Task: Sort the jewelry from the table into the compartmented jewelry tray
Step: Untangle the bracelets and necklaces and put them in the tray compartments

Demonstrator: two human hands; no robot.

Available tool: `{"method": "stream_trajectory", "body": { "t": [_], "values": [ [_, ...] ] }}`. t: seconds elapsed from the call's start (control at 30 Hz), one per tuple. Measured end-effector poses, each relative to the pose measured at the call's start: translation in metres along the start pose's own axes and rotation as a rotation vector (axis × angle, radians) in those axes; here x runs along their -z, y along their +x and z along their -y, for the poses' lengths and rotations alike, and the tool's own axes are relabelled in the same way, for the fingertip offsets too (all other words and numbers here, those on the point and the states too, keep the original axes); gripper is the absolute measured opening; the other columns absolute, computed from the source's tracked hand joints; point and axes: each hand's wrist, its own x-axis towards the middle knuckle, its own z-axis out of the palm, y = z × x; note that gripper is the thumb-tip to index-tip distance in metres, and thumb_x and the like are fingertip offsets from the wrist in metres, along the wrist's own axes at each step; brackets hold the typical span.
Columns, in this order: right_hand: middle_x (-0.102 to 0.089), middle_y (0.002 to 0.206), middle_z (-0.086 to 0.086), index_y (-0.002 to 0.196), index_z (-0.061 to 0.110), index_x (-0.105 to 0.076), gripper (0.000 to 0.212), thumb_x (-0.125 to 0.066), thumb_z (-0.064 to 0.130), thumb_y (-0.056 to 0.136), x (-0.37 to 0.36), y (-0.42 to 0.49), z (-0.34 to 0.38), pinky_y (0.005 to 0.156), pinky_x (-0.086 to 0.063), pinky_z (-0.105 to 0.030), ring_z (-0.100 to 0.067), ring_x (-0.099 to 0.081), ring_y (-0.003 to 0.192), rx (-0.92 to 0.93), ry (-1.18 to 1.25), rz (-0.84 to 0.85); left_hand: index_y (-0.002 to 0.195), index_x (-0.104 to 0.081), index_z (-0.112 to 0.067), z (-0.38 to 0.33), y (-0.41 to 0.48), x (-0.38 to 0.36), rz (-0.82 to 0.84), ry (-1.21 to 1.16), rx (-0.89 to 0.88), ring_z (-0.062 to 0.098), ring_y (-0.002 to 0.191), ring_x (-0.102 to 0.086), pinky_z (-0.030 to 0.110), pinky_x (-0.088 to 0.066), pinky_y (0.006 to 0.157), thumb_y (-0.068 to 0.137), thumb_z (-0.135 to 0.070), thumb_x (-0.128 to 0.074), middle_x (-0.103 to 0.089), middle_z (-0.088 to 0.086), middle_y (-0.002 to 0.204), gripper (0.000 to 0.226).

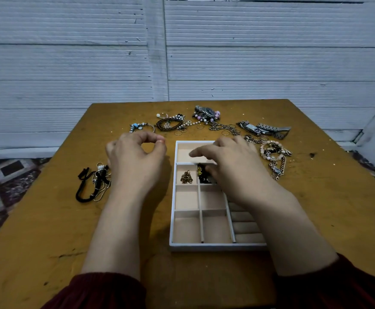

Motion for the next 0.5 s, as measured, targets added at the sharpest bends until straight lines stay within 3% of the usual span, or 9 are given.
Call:
{"method": "stream_trajectory", "body": {
  "t": [0.2, 0.5],
  "values": [
    [-0.052, 0.111, 0.010, 0.107, 0.044, -0.066, 0.025, -0.058, 0.027, 0.091, -0.003, 0.001, 0.003, 0.075, -0.016, -0.031, -0.021, -0.036, 0.112, 0.030, -0.013, 0.002, 0.069, -0.061, -0.040, 0.002, 0.002, 0.000, -0.006, -0.022, -0.017, 0.028, 0.123, -0.041, 0.039, -0.037, 0.102, 0.081, -0.033, -0.061, -0.066, -0.002, 0.107, 0.013],
    [-0.068, 0.095, 0.012, 0.090, 0.038, -0.071, 0.016, -0.070, 0.027, 0.079, 0.008, 0.001, -0.015, 0.084, -0.034, -0.033, -0.016, -0.046, 0.104, -0.101, 0.094, 0.071, 0.079, -0.065, -0.036, 0.001, 0.001, 0.001, 0.003, -0.010, -0.013, 0.026, 0.125, -0.037, 0.037, -0.034, 0.101, 0.084, -0.027, -0.062, -0.061, -0.003, 0.106, 0.010]
  ]
}}
